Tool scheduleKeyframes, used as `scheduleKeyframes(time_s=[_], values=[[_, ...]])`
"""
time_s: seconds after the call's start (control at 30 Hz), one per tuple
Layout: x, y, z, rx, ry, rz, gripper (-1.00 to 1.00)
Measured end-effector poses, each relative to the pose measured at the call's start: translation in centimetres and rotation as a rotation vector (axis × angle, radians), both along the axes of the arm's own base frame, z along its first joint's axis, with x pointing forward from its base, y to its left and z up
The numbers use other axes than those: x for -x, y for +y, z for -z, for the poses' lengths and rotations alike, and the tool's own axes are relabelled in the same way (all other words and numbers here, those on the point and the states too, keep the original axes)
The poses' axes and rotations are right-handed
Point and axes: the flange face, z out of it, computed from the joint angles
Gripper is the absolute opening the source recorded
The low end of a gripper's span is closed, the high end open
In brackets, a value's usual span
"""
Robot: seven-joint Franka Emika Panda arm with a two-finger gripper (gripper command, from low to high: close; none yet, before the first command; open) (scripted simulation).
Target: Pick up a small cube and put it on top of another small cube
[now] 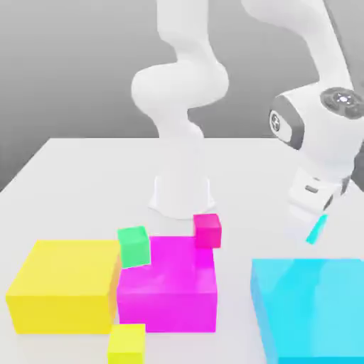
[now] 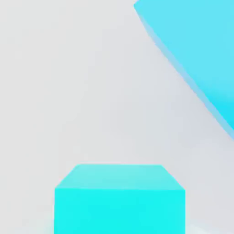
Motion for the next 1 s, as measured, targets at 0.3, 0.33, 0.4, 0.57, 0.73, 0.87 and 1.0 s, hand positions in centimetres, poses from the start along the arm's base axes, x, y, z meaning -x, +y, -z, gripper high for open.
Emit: scheduleKeyframes(time_s=[0.3, 0.33, 0.4, 0.57, 0.73, 0.87, 1.0], values=[[-1.1, -5.1, -3.9, -0.153, -0.052, -0.351, -1.0], [-1.2, -5.8, -4.3, -0.165, -0.064, -0.389, -1.0], [-1.4, -7.1, -5.2, -0.185, -0.092, -0.464, -1.0], [-1.6, -10.7, -7.5, -0.205, -0.17, -0.652, -1.0], [-1.4, -14.5, -9.7, -0.175, -0.246, -0.834, -1.0], [-1.0, -17.7, -11.3, -0.116, -0.289, -0.973, -1.0], [-0.8, -19.2, -10.0, -0.073, -0.302, -1.042, -1.0]])
